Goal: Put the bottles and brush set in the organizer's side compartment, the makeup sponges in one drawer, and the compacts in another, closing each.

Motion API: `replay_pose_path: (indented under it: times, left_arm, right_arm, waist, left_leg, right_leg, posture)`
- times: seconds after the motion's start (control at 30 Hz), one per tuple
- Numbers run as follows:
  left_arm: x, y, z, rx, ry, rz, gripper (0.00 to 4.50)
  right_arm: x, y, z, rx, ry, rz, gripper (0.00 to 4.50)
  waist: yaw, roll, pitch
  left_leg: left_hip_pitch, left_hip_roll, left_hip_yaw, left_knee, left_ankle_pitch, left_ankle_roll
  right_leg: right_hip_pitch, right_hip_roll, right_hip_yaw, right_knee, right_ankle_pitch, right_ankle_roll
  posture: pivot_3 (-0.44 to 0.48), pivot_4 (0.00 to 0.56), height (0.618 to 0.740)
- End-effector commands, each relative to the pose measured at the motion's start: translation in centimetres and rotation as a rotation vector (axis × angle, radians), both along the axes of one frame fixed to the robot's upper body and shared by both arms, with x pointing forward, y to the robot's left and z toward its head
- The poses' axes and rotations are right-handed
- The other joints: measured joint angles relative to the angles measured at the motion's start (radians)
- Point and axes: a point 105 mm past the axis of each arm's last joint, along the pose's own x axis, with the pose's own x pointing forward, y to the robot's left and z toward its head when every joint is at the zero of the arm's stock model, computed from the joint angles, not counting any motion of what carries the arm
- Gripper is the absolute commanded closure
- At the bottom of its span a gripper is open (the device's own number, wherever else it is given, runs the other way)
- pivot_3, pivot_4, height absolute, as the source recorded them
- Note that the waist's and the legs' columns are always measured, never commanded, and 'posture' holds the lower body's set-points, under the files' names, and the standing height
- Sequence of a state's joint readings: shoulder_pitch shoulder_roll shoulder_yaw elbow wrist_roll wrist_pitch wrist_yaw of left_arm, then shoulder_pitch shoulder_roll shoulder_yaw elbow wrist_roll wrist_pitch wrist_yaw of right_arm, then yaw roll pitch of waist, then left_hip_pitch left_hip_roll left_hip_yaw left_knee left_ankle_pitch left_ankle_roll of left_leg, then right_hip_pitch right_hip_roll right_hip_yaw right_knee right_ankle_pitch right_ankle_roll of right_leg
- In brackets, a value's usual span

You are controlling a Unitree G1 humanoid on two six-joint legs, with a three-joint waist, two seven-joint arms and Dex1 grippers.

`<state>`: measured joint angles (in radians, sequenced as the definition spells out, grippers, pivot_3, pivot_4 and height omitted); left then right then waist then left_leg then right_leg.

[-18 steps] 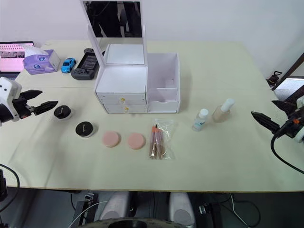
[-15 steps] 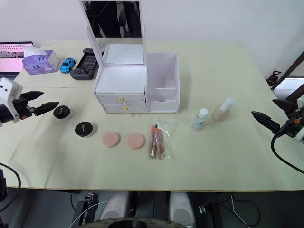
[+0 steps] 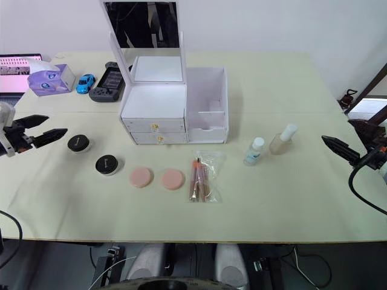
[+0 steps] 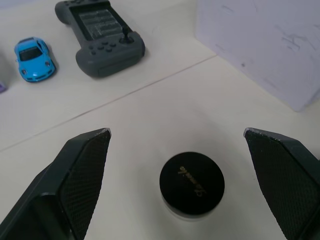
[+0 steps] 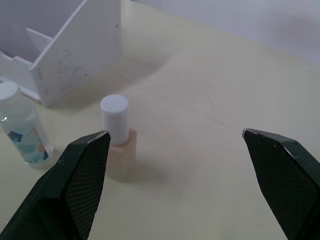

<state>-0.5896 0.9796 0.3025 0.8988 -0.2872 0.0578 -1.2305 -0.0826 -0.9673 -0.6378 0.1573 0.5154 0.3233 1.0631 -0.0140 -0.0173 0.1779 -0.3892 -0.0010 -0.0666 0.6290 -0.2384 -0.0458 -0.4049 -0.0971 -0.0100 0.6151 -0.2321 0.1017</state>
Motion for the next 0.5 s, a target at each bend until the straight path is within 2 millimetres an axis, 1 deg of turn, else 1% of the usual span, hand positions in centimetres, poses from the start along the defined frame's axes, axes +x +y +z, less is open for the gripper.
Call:
replay_pose_path:
  times: [0.03,0.23,0.37,0.47,0.5]
  left_arm:
    - [-0.4,0.5,2.1,0.019,-0.067,-0.001,0.00]
    - [-0.7,0.7,2.1,0.012,-0.063,0.001,0.00]
    - [-0.9,0.4,2.3,0.007,-0.063,-0.023,0.00]
    - [-0.6,-0.3,3.2,0.004,-0.084,-0.055,0.00]
    - [-0.4,-0.9,4.0,-0.009,-0.095,-0.078,0.00]
  right_arm:
    - [-0.1,0.4,1.8,-0.014,-0.044,0.033,0.03]
    - [0.1,0.9,2.4,0.045,-0.044,0.058,0.03]
    - [-0.1,2.5,2.9,0.051,-0.014,0.138,0.03]
    - [-0.2,3.4,3.2,0.057,0.004,0.183,0.03]
    - [-0.3,3.6,3.3,0.060,0.011,0.197,0.03]
  waist:
    - [0.001,0.000,0.000]
    - [0.001,0.000,0.000]
    - [0.001,0.000,0.000]
    - [0.001,0.000,0.000]
    - [0.001,0.000,0.000]
  left_leg:
    - [0.000,0.000,0.000,0.000,0.000,0.000]
    - [0.000,0.000,0.001,0.000,0.000,0.000]
    - [0.000,0.000,0.001,0.000,0.000,0.000]
    - [0.000,0.000,0.001,0.000,0.000,0.000]
    - [0.000,0.000,0.002,0.000,0.000,0.000]
  right_leg:
    - [0.000,0.000,0.000,0.000,0.000,0.000]
    - [0.000,0.000,0.001,0.000,0.000,0.000]
    - [-0.001,0.000,0.001,0.000,0.000,0.000]
    - [-0.001,0.000,0.001,0.000,0.000,0.000]
    - [-0.001,0.000,0.002,0.000,0.000,0.000]
  posture:
    - [0.000,0.150,0.740]
    - [0.000,0.150,0.740]
    - [0.000,0.150,0.740]
    - [0.000,0.150,0.740]
    - [0.000,0.150,0.740]
